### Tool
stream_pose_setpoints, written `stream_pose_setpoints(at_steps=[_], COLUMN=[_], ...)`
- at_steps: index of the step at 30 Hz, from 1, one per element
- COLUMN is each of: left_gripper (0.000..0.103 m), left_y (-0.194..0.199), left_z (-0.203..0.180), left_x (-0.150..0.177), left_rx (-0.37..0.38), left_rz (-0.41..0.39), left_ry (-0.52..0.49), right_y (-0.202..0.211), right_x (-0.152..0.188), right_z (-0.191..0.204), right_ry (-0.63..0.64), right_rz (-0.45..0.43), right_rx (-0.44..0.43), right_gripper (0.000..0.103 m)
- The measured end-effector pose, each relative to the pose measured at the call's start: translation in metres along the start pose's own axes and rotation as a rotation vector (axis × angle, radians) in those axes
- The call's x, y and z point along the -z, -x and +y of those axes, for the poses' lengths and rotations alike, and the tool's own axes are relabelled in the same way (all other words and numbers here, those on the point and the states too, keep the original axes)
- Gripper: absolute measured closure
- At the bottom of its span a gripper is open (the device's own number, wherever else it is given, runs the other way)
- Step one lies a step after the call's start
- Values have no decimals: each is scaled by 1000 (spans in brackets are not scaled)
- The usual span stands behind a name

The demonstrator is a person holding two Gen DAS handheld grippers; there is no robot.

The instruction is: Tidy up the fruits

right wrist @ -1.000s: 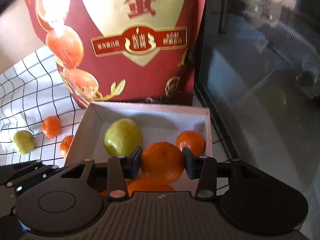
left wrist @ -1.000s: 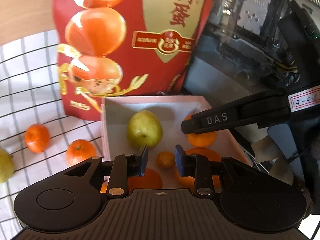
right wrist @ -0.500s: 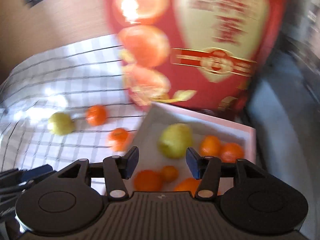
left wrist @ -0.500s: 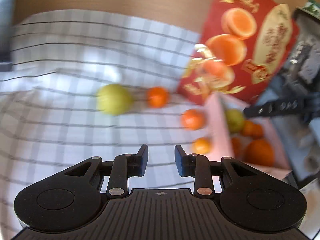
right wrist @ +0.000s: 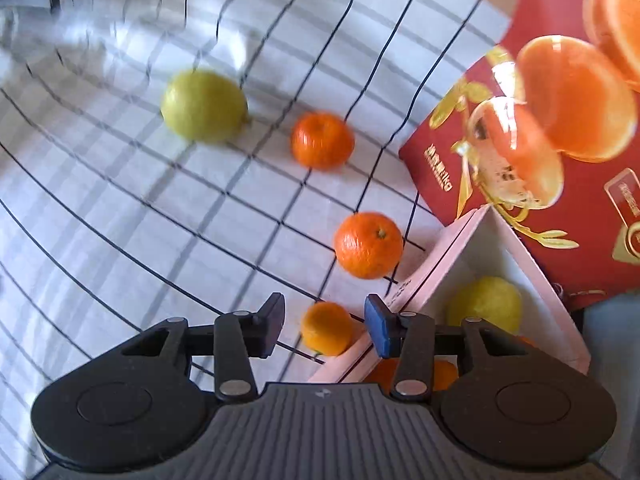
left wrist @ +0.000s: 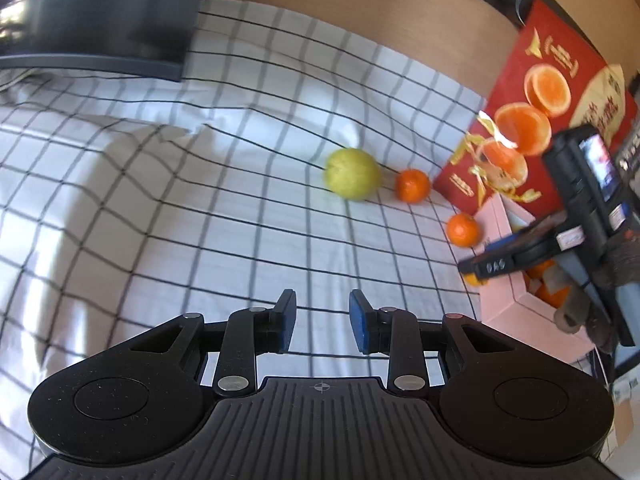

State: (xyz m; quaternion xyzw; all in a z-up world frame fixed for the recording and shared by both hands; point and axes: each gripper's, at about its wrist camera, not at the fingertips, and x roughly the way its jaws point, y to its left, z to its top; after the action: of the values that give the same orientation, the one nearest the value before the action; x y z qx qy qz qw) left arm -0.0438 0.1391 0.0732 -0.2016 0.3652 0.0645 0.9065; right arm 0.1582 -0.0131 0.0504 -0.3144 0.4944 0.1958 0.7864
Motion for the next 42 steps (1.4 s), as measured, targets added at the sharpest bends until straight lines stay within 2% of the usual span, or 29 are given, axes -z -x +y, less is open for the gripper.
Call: stream_pose_setpoints(at_steps=[8,9,12,15,17,21,23,26,29,34,38,41,42], left_gripper=[70,70,70,70,70,70,70,70,70,70,70,70,70], left_y=[10,12,16,21,21,12,3,-12,-27,-60,-94,-124,-133], left_z=[22,23,21,16,13,2,-4,-16,-37,-81,-128,-157,-162], left_x=[16,18,19,20,21,24,27,27,16,-16,-41,-63,-69], left_rx=[-10,-11,-18,-21,-16,15,28,63,122,178,227,326,334], left_rz=[-25,-24,-25,-31,-25,19,53,100,135,146,109,117,136], left_ry=[98,100,83,51,28,-20,-40,-91,-191,-344,-453,-459,-445], right_y=[-11,-10,-2,14,29,54,65,76,75,62,55,55,56], right_x=[-4,-4,-4,-2,5,38,63,101,133,173,191,201,202], right_z=[19,21,24,16,10,-5,-1,14,17,9,3,1,2], right_ry=[121,131,130,56,-24,-239,-305,-327,-353,-501,-568,-596,-602], right_rz=[88,94,83,28,-21,-95,-138,-224,-283,-293,-299,-324,-334], right_rx=[54,68,75,33,-33,-295,-357,-329,-287,-238,-205,-199,-194], right_gripper=[63,65,73,74,74,74,74,74,74,74,73,73,69])
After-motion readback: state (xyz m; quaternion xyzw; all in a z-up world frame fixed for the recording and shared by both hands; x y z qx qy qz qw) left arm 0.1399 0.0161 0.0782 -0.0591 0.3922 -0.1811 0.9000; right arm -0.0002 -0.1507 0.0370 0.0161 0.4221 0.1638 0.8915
